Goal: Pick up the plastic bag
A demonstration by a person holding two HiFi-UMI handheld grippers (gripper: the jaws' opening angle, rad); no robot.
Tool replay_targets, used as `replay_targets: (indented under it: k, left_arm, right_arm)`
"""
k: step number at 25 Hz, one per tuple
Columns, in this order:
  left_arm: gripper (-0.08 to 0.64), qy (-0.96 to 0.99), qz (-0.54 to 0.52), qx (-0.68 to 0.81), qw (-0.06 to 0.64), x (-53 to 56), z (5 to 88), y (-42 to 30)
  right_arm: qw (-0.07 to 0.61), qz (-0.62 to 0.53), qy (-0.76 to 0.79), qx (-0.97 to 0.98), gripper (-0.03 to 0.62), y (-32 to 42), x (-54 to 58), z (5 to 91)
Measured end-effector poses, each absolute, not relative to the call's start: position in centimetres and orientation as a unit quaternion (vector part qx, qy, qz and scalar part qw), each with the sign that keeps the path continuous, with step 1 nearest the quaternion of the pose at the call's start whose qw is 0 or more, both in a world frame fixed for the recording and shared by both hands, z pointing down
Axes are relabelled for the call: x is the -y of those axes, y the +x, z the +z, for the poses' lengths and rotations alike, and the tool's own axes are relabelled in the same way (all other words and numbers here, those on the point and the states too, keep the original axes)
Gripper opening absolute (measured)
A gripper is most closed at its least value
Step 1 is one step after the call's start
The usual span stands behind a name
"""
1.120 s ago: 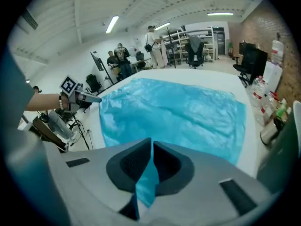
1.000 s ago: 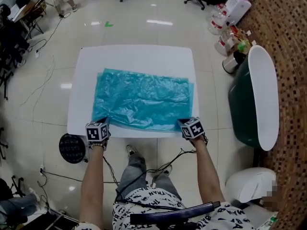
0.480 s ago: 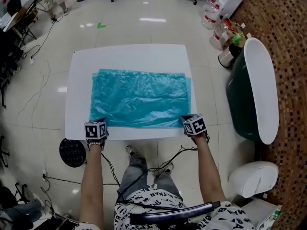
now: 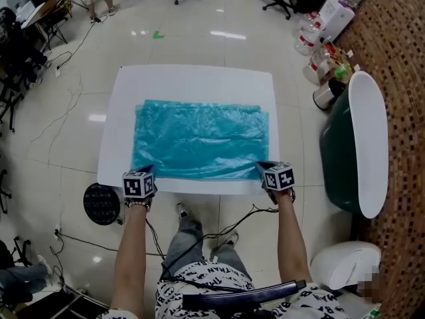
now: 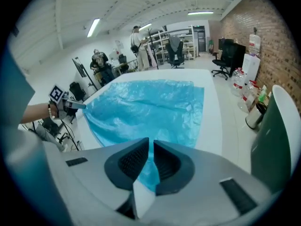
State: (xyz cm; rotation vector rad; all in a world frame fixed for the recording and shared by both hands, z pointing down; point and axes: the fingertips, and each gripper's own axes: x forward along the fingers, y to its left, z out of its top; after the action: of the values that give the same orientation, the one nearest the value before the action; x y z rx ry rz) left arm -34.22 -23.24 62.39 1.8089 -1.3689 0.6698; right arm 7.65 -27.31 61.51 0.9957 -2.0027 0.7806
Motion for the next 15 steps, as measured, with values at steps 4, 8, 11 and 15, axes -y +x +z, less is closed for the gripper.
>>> replay_targets:
  k: [4,8,11,15]
  left_arm:
    - [-0.002,0.723,0.212,0.552,0.357,22.5,57.7,-33.0]
    - [-0.002,0.735,0.17,0.559,0.344,20.0,54.0,-30.4]
    - [-0.002,0.741,0.138,0.566,0.334,17.3,51.5,-27.8]
    - [-0.002,0.746,0.103,0.578,0.315,13.5,48.4,-24.6]
  right_arm:
    - [0.316,0.28,0.392,0.817,-0.005,6.5,26.9,56.2]
    - [0.249,0.264,0.394,0.844,-0.006,5.2,24.6,51.5]
    - [0.215,0.261,0.396,0.854,-0.006,4.5,21.6,49.6]
    - [0.195,0.26,0.394,0.86,-0.005,3.6,17.5,49.3]
